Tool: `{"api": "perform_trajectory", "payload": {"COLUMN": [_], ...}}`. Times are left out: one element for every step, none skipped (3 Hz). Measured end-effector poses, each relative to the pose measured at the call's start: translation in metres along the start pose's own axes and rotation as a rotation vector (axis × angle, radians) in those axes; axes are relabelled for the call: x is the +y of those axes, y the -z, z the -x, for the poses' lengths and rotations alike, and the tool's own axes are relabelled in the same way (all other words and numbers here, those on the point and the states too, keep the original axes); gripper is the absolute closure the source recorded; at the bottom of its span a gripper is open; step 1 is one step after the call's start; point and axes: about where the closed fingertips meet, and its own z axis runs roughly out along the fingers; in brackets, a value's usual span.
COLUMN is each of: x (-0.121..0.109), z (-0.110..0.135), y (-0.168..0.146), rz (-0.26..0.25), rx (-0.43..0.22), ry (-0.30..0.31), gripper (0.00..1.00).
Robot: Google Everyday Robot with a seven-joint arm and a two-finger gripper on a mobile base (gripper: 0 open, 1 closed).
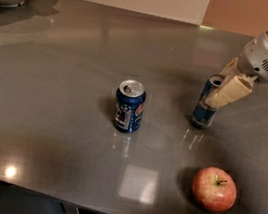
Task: Move redbull can near pepsi can
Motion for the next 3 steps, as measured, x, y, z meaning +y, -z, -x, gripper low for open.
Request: {"api": "perform_trajectory", "payload": {"x": [0.026,0.050,0.069], "z": [0.027,0.050,0.066], "y": [-0.012,-0.027,-0.037], "rz": [0.063,0.121,0.141], "rx": [-0.035,-0.054,-0.051], "ry": [0.052,0.104,0.164], "gripper": [1.00,1.00,1.00]}}
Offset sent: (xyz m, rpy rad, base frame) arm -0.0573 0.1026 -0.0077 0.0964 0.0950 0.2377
